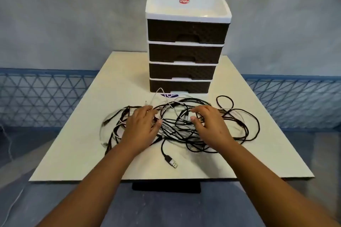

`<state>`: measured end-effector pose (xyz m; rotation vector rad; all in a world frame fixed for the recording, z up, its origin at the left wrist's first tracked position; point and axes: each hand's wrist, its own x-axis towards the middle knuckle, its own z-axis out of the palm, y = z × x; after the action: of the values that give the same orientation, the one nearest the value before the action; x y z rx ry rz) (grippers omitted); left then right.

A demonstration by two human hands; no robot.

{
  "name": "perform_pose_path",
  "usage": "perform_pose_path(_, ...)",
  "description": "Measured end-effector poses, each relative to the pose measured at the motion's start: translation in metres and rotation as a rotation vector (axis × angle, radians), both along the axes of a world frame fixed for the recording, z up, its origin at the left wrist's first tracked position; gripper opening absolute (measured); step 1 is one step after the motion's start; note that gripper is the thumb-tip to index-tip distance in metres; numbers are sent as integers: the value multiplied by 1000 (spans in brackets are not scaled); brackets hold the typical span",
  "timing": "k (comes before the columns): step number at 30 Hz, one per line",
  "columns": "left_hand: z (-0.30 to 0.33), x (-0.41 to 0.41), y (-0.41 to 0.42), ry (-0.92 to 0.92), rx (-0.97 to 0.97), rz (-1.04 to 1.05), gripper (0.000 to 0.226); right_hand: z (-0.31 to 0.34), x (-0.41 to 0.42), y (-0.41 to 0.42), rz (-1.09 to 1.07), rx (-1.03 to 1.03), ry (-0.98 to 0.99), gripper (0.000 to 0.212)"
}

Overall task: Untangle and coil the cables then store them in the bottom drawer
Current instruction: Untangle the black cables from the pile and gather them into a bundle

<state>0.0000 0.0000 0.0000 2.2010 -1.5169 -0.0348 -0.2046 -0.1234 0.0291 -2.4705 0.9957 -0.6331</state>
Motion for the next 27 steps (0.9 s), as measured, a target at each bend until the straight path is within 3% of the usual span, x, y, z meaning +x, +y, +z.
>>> perform_pose_path(2,-8,-7,6,14,-35,-9,40,-7,-2,10,-11,-23,-46,21)
perform_pose_path(5,-27,-20,21,-38,-66,-79,32,-23,-4,37,48,-93,-11,15)
perform_pose_path(9,-44,-22,33,-77,-33,-157,16,-46,3,64,128,-257,238,30)
perform_pose_path(13,-49,-20,36,-85,-60,-187,22,-64,11,77,81,-315,373,36)
perform_pose_path(18,-44,-21,36,-60,-93,-287,28,-52,15,76,15,-276,243,33)
perform_pose_path(22,-26,-25,26,110,-107,-328,30,-20,21,68,-38,-148,59,27)
perform_pose_path(27,12,-30,5,550,-215,-210,18,15,23,48,-150,42,-167,38)
